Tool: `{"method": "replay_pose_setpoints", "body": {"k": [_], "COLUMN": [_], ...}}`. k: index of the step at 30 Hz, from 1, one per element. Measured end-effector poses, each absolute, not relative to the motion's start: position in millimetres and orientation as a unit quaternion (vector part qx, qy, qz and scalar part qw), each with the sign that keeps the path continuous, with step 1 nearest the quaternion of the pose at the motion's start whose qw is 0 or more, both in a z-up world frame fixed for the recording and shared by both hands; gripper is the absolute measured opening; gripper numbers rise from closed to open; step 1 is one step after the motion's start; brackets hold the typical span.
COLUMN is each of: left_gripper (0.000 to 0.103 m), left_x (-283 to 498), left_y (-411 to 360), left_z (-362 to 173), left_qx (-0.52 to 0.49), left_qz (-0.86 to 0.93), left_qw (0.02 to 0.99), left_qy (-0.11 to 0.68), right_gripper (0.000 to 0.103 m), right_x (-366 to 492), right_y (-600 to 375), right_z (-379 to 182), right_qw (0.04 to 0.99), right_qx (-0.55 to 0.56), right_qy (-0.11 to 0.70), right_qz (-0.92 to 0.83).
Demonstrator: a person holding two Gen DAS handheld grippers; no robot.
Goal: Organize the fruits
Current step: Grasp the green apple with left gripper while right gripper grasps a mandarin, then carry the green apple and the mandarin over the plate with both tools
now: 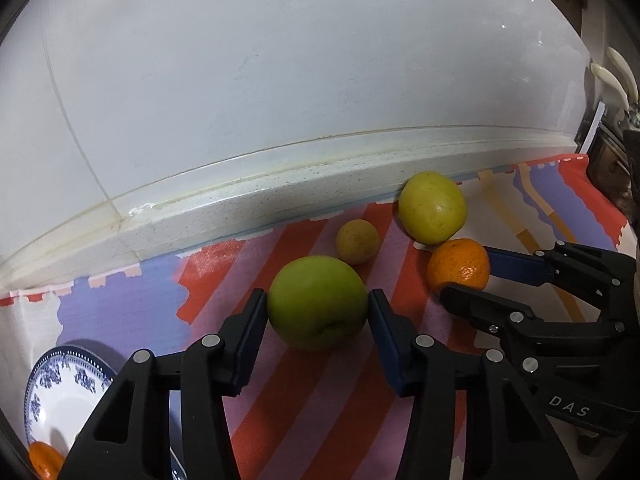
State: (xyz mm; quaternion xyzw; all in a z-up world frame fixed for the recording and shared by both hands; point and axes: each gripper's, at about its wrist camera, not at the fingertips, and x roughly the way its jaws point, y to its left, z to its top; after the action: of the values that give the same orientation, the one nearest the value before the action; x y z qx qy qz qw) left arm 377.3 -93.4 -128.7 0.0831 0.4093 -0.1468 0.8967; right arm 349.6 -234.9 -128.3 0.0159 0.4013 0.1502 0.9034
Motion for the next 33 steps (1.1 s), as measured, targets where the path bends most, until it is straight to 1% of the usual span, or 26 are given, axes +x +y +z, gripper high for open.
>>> {"method": "replay_pose_setpoints", "body": {"k": [13, 33], "left_gripper": [0.050, 0.050], "left_x": [346, 274], "left_y": [-80, -40], "left_z": [-105, -36], "left_qx": [0.067, 0.042], "left_qz": [-0.143, -0.108], "left_qw": [0.907, 0.939], "left_qy": [0.391, 0.325], "right_gripper": [0.041, 0.041], "right_x": [329, 264], "right_y": [-228, -195], "right_z": [-113, -43], "right_qw": [0.910, 0.929], "right_qx": [0.018, 0.007], "right_qy": [0.390, 0.327], "right_qz": [0.143, 0.172]}}
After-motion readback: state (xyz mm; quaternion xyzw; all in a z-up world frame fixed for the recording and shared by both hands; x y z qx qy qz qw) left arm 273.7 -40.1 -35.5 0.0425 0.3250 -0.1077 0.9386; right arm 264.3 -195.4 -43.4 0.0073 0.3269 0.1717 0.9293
